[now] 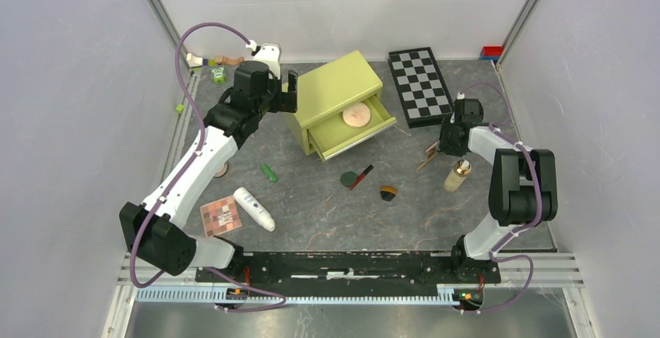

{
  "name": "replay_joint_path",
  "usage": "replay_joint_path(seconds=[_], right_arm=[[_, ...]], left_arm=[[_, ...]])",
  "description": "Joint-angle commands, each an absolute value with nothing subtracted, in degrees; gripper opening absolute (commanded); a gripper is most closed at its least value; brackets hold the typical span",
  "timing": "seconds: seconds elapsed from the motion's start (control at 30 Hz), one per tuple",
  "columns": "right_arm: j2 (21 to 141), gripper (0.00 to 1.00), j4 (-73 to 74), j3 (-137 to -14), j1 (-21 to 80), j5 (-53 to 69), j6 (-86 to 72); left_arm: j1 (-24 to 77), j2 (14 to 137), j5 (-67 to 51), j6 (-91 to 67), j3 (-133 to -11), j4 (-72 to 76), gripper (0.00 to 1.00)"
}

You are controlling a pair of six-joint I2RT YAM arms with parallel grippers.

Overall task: Organize the makeup
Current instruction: Pick up the makeup brush from the center of the board.

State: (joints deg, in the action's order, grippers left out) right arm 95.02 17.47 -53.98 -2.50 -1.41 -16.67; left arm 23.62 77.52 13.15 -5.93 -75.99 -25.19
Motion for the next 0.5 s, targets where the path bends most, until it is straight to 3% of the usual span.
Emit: replay_joint_path(seconds=[0.0, 0.47], right_arm=[[96.46, 0.40, 16.06, -56.11, -2.14, -0.18, -16.98], [99.46, 0.39, 16.30, -56.95, -1.00, -1.47, -16.41]], left_arm=[[23.80, 77.33, 12.89, -3.61, -77.26, -24.26, 1.00], [23.74, 77.27, 13.24, -3.43, -77.30, -24.34, 1.00]])
